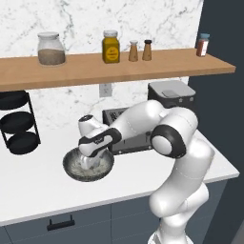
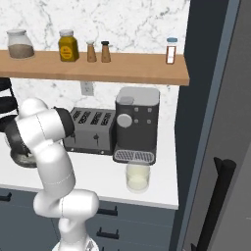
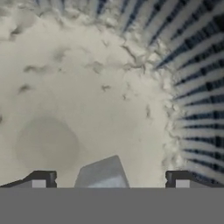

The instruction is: Grab a lemon wedge from the fridge and one ice cube from the ice bowl, and put them in the glass of lemonade.

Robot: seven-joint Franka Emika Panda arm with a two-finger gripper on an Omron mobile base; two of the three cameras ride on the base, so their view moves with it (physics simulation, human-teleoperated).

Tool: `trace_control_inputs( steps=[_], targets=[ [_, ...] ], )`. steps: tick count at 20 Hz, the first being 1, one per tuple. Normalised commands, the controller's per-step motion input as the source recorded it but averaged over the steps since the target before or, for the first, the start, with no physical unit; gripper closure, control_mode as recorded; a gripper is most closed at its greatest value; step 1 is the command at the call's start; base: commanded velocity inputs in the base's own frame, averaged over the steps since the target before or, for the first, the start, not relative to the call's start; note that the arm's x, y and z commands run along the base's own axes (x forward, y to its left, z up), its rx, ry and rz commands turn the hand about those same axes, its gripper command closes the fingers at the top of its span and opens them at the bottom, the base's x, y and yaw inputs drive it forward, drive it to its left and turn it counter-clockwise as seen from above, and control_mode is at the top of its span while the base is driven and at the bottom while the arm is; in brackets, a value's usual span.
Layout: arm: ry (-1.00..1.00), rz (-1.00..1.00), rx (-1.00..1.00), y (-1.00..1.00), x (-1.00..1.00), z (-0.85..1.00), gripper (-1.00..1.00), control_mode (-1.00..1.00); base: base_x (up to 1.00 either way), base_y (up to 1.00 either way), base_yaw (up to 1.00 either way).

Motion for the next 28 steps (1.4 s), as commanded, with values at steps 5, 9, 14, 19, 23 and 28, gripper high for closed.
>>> trace_control_inputs(
  steps=[5, 9, 14, 19, 23, 28],
  targets=[
    [0.00, 0.01, 0.00, 0.00, 0.17, -0.02, -1.00, -1.00, 0.00, 0.00, 0.00],
    [-0.01, 0.00, 0.00, 0.00, 0.01, -0.04, -1.00, -1.00, 0.00, 0.00, 0.00],
    [-0.04, 0.00, 0.00, 0.00, -0.08, -0.12, -1.00, -1.00, 0.00, 0.00, 0.00],
    [0.00, 0.00, 0.00, 0.00, -0.14, -0.11, 1.00, -1.00, 0.00, 0.00, 0.00],
    [0.00, 0.00, 0.00, -0.01, 0.00, -0.04, 1.00, -1.00, 0.00, 0.00, 0.00],
    [-0.01, 0.00, 0.00, -0.12, -0.14, 0.00, 1.00, -1.00, 0.00, 0.00, 0.00]
  ],
)
